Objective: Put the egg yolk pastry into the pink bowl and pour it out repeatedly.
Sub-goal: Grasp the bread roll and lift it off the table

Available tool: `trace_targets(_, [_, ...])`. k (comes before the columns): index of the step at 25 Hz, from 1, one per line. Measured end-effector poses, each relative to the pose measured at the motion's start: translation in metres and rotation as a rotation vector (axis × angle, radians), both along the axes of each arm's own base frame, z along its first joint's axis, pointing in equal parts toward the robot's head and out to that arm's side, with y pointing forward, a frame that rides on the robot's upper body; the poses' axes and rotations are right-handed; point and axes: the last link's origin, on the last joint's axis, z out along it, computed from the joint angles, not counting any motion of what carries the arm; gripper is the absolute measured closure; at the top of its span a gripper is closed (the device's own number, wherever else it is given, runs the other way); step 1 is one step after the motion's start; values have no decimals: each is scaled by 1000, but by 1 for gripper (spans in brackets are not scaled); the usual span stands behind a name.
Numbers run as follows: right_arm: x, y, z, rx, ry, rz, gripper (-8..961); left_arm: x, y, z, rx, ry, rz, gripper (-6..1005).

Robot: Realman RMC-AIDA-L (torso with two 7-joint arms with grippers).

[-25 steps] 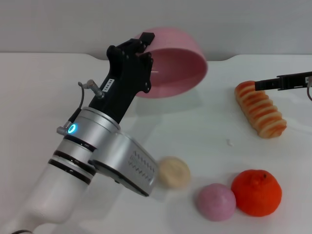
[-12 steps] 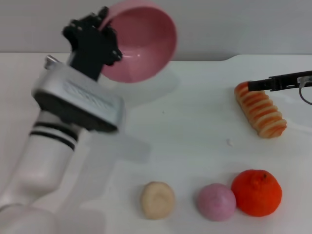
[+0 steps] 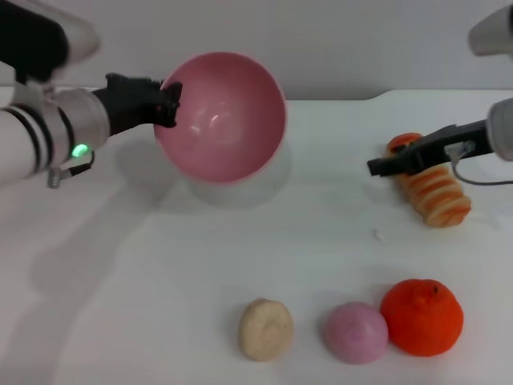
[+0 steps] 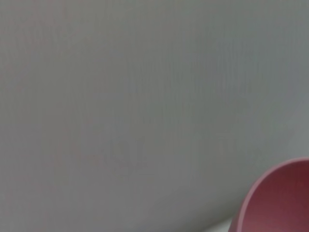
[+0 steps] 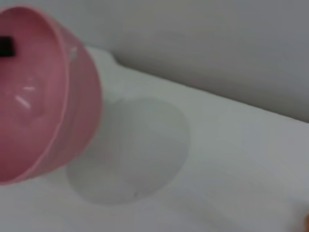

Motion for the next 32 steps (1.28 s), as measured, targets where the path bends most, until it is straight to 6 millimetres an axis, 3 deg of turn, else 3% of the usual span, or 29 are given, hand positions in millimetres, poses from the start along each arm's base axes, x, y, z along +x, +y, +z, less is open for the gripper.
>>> trace_targets(7, [-26,-16,-39,-178,-99,243,457,-14,-1,31,-149,-123,179,999])
trace_targets(12, [-53,-31,-65,-284,-44,386,461,-36,-11,55,-251,-97,393,999])
trace_targets(18, [-77,-52,-89,-399,20,513,466,-43,-28,72,-256,-83,446,1000])
trace_targets(25, [-82,-68,-114,-525,-39,565,471,-46,-36,78,-252,-80,456,1000])
trace_targets(32, [-79,-74,-125,-563,-66,567,477,-45,-37,76,-261,-76,457,999])
